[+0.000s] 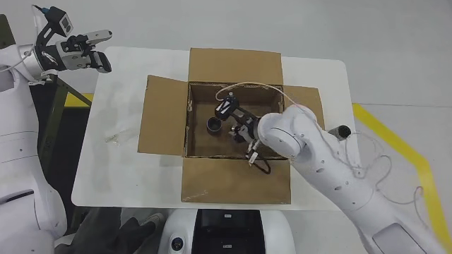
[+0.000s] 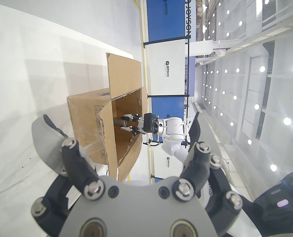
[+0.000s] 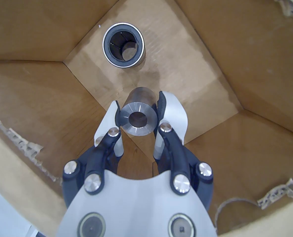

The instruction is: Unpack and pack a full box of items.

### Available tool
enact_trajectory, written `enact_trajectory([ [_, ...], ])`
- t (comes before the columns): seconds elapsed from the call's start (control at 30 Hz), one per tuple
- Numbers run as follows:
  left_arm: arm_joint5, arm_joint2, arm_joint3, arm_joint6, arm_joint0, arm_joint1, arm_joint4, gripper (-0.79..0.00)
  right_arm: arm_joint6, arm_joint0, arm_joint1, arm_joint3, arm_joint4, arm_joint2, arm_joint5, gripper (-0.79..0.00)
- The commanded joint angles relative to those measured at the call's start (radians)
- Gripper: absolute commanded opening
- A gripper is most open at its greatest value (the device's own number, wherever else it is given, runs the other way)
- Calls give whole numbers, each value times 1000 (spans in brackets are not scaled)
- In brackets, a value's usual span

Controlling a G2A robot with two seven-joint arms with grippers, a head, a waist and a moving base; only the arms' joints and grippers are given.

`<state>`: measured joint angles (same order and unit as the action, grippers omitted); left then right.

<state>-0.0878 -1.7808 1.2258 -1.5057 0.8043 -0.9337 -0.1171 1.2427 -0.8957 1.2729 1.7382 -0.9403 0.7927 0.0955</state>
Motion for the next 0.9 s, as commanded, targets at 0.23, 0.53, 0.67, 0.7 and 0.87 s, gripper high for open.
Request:
enact_trajectory([
  [0.23, 0, 0, 0, 0, 0, 0, 0, 0, 49, -55, -20, 117, 22, 103, -68, -785],
  [0.53, 0, 0, 0, 0, 0, 0, 0, 0, 104, -132, -46, 277, 118, 247, -82, -785],
  [0.67, 0, 0, 0, 0, 0, 0, 0, 0, 115, -173, -60, 338, 139, 316, -80, -785],
  [0.7, 0, 0, 0, 0, 0, 0, 0, 0, 118, -183, -63, 351, 142, 333, -79, -785],
  [0.87, 0, 0, 0, 0, 0, 0, 0, 0, 116, -235, -78, 405, 163, 426, -93, -785],
])
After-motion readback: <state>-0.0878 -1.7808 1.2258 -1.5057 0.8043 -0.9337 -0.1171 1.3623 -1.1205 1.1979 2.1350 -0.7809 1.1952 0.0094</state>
